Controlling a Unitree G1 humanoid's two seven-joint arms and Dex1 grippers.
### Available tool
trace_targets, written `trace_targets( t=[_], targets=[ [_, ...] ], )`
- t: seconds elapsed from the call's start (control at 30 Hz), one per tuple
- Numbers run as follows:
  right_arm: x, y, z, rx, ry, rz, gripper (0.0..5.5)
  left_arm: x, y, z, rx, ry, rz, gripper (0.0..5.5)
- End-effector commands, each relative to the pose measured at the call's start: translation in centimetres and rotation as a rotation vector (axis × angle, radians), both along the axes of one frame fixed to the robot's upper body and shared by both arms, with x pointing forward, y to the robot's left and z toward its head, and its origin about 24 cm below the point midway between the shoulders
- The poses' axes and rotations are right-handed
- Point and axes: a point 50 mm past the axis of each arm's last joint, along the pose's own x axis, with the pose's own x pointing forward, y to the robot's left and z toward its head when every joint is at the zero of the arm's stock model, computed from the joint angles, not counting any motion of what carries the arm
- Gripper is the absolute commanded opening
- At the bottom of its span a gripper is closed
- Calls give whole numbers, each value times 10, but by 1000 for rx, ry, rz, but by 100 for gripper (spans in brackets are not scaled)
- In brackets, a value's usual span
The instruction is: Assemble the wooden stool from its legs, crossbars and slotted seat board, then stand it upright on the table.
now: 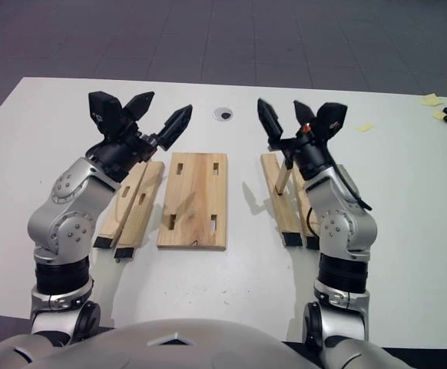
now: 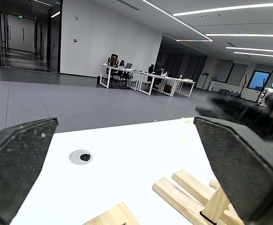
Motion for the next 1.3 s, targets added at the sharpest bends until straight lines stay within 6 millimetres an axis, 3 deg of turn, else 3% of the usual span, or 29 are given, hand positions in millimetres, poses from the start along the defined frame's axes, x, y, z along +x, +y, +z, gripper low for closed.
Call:
trace_targets(
  t=[0.03, 0.13, 0.3, 0.4, 0.7, 0.93, 1.3],
  targets=[
    [-17, -3, 8, -108, -11, 49, 539, -4, 3, -1, 8, 5, 10, 540],
    [-33, -13, -20, -192, 128, 40, 539, -6, 5, -2, 13, 8, 22, 540],
    [-70, -39, -87, -315, 409, 7, 539, -9, 5, -4, 7, 17, 34, 540],
    [-80, -42, -106, -378, 488, 12, 539, -9, 4, -5, 11, 22, 32, 540],
    [-83, -32, -119, -615, 553, 111, 539, -9, 1, -7, 24, 25, 22, 540],
    [-90, -35, -134, -675, 747, 135, 539, -9, 0, -8, 32, 25, 20, 540],
    [-88, -45, -133, -865, 814, 174, 362, -12, -3, -13, 26, 37, 45, 540]
  ],
)
